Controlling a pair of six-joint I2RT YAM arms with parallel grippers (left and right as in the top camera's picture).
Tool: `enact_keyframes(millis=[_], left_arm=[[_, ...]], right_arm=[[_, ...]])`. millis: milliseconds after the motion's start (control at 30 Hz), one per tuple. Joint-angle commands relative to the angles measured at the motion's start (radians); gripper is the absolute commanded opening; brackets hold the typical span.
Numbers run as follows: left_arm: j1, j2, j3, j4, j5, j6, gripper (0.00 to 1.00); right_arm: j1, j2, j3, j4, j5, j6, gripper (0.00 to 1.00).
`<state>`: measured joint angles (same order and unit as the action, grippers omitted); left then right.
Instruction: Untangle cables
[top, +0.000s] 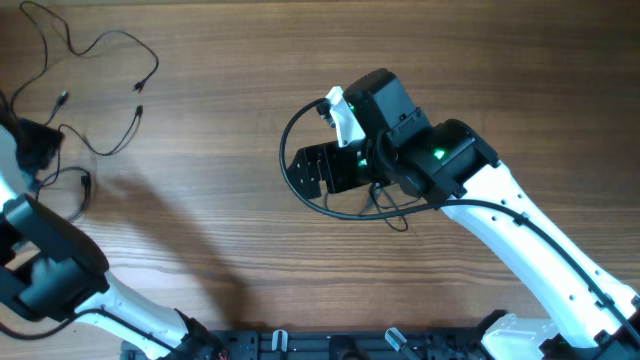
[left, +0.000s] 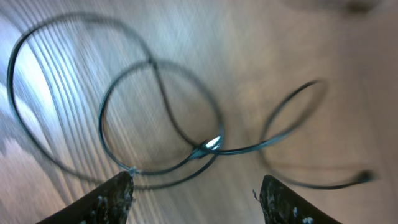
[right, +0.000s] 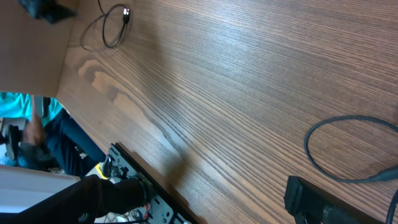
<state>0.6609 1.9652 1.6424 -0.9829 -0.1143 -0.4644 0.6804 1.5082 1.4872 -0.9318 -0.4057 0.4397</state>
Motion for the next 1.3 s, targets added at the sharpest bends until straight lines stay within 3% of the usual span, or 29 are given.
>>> enact_keyframes(millis=[0,133,267,400,533,600,667,733,767,933,1100,1267], left_arm=[[-0.003,0.029,-0.077,0.002,0.052,0.005,0.69],[-0.003,0.031,-0.113,0.039,0.072,0.013,0.57],[-0.003,0.031,-0.14,0.158,0.072,0.092,0.72],[-0.003,0.032,-0.141,0.27,0.068,0.095,0.72],[-0.003,0.042,-0.141,0.33,0.068,0.126,0.65],[-0.003,0.069,-0.141,0.346,0.069,0.129,0.58],[-0.003,0.098,-0.141,0.364,0.076,0.153,0.41],[-0.003,0.098,-0.141,0.389,0.076,0.166,0.12],[-0.003,0.098,-0.14,0.396,0.077,0.166,0.04],[-0.003,0.016,-0.113,0.402,0.076,0.088,0.04],[-0.003,-0.1,-0.111,0.415,0.08,0.087,0.04],[-0.003,-0.141,-0.111,0.412,0.337,0.15,0.04]], right_arm=[[0.01,0.009,-0.007,0.0,0.014,-0.011,0.96],[0.01,0.009,-0.007,-0.004,0.014,-0.011,0.95],[0.01,0.009,-0.007,-0.004,0.014,-0.011,0.95],[0.01,0.009,-0.007,0.0,0.014,-0.01,0.96],[0.01,0.009,-0.007,0.014,0.015,-0.01,0.96],[0.01,0.009,-0.007,0.023,0.015,-0.009,0.96],[0.01,0.009,-0.007,0.025,0.018,0.007,0.96],[0.01,0.009,-0.007,0.024,0.018,0.008,0.96],[0.01,0.009,-0.007,0.023,0.018,0.008,0.96],[0.01,0.022,-0.007,0.017,0.016,0.01,0.96],[0.01,0.039,-0.007,0.006,0.014,0.016,0.96],[0.01,0.04,-0.007,-0.001,0.013,0.016,0.96]])
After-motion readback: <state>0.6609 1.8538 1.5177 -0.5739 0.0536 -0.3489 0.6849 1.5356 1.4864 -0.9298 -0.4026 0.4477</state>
